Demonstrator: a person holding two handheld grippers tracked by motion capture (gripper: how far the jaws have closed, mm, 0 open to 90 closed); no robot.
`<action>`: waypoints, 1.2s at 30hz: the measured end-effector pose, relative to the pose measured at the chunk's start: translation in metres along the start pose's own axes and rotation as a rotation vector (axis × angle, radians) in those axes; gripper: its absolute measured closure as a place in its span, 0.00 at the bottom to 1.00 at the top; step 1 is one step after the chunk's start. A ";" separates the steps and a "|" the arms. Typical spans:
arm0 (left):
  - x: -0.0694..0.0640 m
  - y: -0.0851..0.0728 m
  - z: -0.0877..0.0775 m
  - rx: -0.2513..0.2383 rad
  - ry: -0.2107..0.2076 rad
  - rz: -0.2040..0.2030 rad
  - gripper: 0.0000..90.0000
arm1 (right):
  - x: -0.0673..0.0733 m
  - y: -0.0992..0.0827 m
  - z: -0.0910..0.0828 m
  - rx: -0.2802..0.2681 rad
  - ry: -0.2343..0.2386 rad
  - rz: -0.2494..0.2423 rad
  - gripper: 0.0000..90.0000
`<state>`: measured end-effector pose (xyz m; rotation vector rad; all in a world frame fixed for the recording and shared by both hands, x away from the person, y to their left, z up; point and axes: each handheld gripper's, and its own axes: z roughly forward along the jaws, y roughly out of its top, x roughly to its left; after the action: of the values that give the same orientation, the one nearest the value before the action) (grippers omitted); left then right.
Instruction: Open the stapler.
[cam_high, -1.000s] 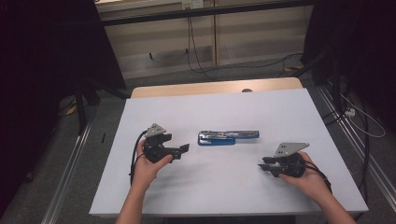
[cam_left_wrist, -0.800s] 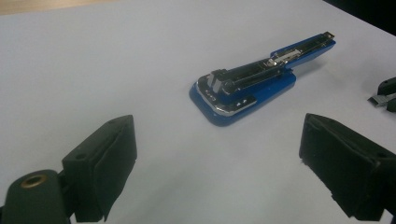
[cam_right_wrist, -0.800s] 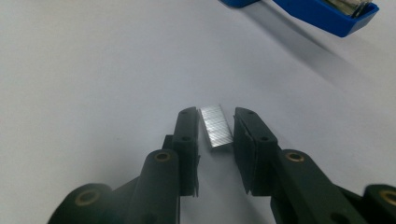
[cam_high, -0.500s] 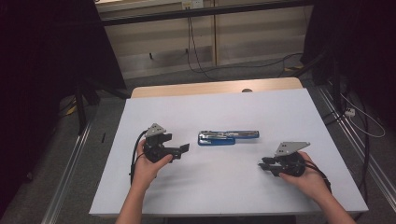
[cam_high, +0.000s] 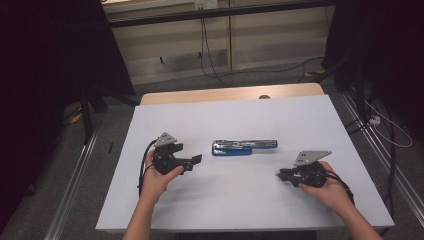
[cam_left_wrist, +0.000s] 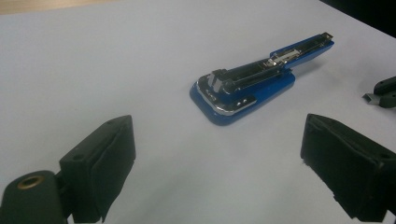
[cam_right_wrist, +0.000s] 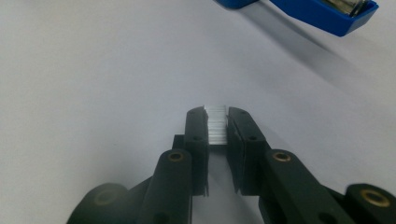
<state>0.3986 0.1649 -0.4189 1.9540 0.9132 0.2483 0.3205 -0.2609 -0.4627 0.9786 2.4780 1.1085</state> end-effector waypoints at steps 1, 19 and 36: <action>0.000 0.000 0.000 0.002 0.001 0.004 0.11 | 0.000 0.000 0.000 0.003 0.000 0.000 0.88; -0.002 -0.001 0.002 0.019 0.002 0.016 0.11 | 0.002 0.020 0.004 0.143 -0.018 0.007 0.86; 0.000 0.000 -0.002 0.007 0.004 0.009 0.11 | -0.005 0.047 0.003 0.212 0.029 -0.031 0.88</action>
<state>0.3974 0.1658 -0.4181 1.9649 0.9097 0.2548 0.3481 -0.2400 -0.4301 0.9811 2.6666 0.8697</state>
